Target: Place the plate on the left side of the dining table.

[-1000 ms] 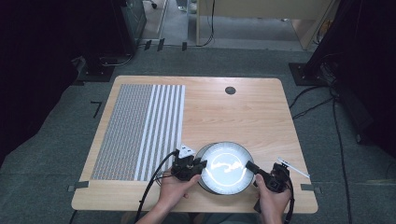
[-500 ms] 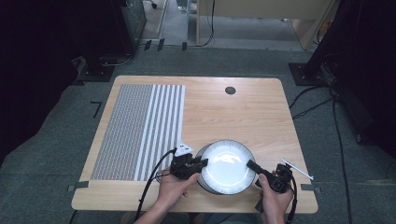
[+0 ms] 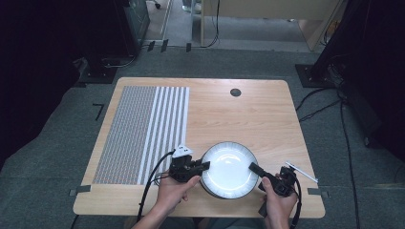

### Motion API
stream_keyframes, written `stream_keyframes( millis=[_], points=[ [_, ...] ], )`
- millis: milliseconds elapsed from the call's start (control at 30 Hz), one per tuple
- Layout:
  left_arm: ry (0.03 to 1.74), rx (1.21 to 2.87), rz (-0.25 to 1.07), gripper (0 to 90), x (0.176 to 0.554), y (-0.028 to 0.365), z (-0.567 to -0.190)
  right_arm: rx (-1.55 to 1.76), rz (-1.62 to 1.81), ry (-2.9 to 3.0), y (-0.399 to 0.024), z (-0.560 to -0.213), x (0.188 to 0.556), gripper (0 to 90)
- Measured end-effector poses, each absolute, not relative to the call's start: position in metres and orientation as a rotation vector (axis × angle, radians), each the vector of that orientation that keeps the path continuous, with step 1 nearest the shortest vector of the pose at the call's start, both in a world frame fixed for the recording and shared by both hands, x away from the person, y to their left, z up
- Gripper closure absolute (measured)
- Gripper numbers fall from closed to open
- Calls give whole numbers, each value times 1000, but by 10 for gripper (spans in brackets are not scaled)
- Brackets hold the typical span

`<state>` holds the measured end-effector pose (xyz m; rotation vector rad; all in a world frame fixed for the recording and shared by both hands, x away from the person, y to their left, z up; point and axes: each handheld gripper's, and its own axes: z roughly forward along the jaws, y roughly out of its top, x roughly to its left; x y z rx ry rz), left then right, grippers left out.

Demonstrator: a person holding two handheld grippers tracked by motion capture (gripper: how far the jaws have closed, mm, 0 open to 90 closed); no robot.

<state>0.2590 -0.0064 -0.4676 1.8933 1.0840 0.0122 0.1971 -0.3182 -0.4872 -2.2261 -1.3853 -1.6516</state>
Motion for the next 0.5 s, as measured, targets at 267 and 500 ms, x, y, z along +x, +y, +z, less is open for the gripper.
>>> stream_keyframes(
  millis=[267, 500],
  points=[
    [1126, 1873, 25, 736, 264, 7, -463, -2231, -1650, -1462, -300, -474, 205, 836],
    [1147, 1863, 47, 739, 268, 20, -458, -2216, -1648, -1480, -287, -470, 214, 837]
  ],
)
